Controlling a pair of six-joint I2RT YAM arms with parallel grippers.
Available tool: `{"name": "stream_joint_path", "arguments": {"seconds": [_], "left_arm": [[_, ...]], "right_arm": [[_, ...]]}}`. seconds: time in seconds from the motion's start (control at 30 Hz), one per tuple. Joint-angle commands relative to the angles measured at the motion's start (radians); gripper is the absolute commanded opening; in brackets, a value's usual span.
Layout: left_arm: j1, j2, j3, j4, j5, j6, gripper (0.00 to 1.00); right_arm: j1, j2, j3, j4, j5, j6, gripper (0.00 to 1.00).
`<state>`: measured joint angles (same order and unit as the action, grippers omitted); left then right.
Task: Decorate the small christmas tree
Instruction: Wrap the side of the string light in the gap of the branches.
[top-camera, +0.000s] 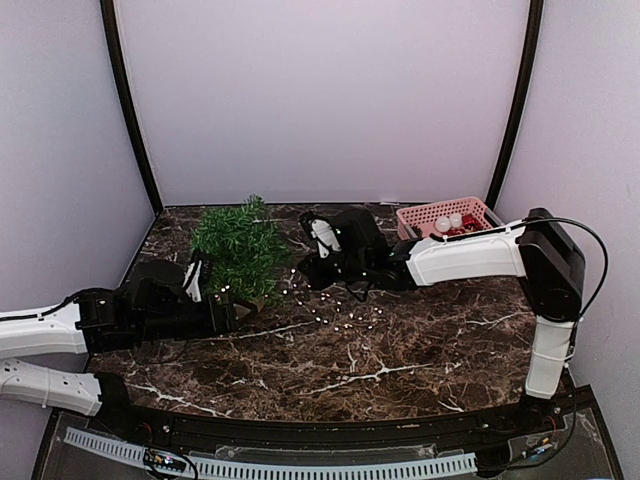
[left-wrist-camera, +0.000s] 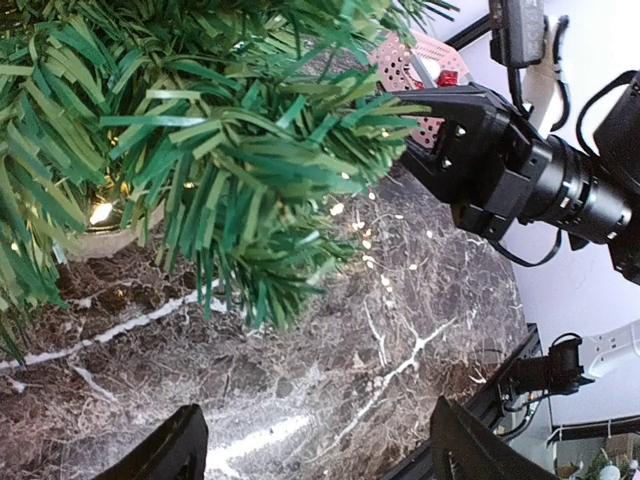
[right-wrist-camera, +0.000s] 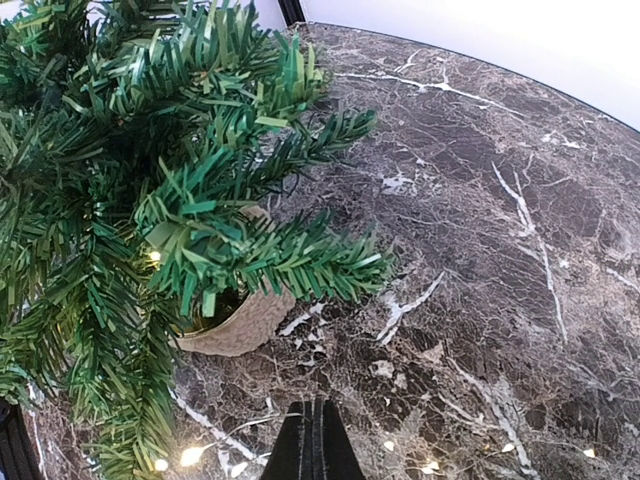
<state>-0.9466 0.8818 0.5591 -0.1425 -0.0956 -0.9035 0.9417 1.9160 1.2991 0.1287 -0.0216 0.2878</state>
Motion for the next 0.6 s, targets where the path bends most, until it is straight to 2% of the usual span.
{"name": "stream_joint_path", "arguments": {"seconds": [0.0,0.1,0.27,0.57], "left_arm": [[-0.004,0.045,0.030,0.084,-0.115,-0.013,0.80],[-0.005,0.073,0.030,0.087,-0.179,-0.013,0.75],[-0.004,0.101,0.017,0.130,-0.198,-0.003,0.66],[0.000,0.177,0.023,0.202,-0.213,0.011,0.64]], "right_arm": [[-0.001,-0.029,-0.007,0.061,0.007,0.009,0.00],[-0.001,-0.033,-0.013,0.073,0.003,0.015,0.00],[-0.002,-0.031,-0.016,0.080,0.002,0.019,0.00],[-0.001,-0.032,-0.017,0.079,0.000,0.023,0.00]]}}
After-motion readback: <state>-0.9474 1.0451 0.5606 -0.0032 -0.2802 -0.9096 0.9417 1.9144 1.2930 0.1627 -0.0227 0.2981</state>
